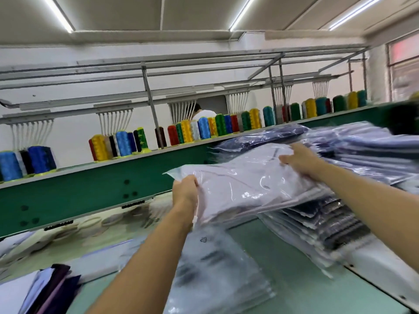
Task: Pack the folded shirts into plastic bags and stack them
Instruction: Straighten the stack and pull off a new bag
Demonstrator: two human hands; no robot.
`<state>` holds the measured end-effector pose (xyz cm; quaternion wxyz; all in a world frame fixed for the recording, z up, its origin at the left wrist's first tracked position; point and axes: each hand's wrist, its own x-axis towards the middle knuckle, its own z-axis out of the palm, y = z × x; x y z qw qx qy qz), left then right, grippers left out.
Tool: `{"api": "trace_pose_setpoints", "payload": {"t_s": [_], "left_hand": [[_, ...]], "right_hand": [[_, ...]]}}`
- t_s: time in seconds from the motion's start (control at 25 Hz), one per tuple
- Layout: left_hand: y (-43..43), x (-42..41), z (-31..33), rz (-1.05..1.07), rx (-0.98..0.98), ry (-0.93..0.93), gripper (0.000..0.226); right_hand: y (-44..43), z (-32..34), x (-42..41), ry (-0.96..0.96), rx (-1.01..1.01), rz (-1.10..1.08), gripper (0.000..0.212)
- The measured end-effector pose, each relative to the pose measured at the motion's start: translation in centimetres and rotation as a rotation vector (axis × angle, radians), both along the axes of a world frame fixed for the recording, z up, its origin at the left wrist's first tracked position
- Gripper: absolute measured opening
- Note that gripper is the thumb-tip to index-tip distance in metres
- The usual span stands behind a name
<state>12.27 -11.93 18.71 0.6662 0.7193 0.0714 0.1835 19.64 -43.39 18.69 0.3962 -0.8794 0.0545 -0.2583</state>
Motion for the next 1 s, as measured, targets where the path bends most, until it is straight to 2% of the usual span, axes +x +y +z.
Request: {"api": "trace_pose_setpoints", "payload": {"t_s": [0.12, 0.32, 0.48, 0.6, 0.68, 0.72, 0.8, 0.84, 0.92, 1.0], "left_hand": [[-5.8, 1.3, -0.5, -0.078, -0.054, 0.044, 0.055], [-13.2, 4.6, -2.3, -0.298, -0.067, 0.094, 0.067], [-16.3, 7.5, -3.5, -0.413, 0.046, 0.159, 0.053], [-17.3, 9.2, -3.6, -0.441, 0.19, 0.199, 0.021], [-17.8, 9.6, -3.4, -0.437, 0.372, 0.247, 0.007], [-18.0, 9.9, -3.2, -0.423, 0.515, 0.271, 0.023], [-18.3, 10.7, -3.3, -0.304, 0.853, 0.252, 0.093], [-18.6, 10.9, -3.3, -0.217, 1.005, 0.174, 0.11], [-20.4, 11.7, -3.2, -0.192, 1.204, -0.001, 0.101], [-22.9, 12.8, -3.3, -0.319, 1.239, -0.051, 0.082]], "right_hand": [[-5.1, 0.3, 0.4, 0.046, -0.134, -0.185, 0.057], [-12.3, -0.3, 1.8, 0.119, -0.305, -0.377, 0.044], [-16.8, -1.9, 4.3, 0.205, -0.48, -0.44, 0.042], [-19.3, -3.0, 6.8, 0.227, -0.54, -0.445, 0.043], [-20.4, -3.6, 8.2, 0.255, -0.538, -0.459, 0.043], [-20.8, -4.0, 8.8, 0.275, -0.538, -0.47, 0.043], [-20.7, -4.5, 9.5, 0.282, -0.572, -0.474, 0.043], [-20.4, -4.7, 9.7, 0.256, -0.62, -0.465, 0.045], [-19.8, -4.8, 10.1, 0.202, -0.714, -0.39, 0.049], [-19.4, -4.9, 10.3, 0.214, -0.718, -0.254, 0.048]]}}
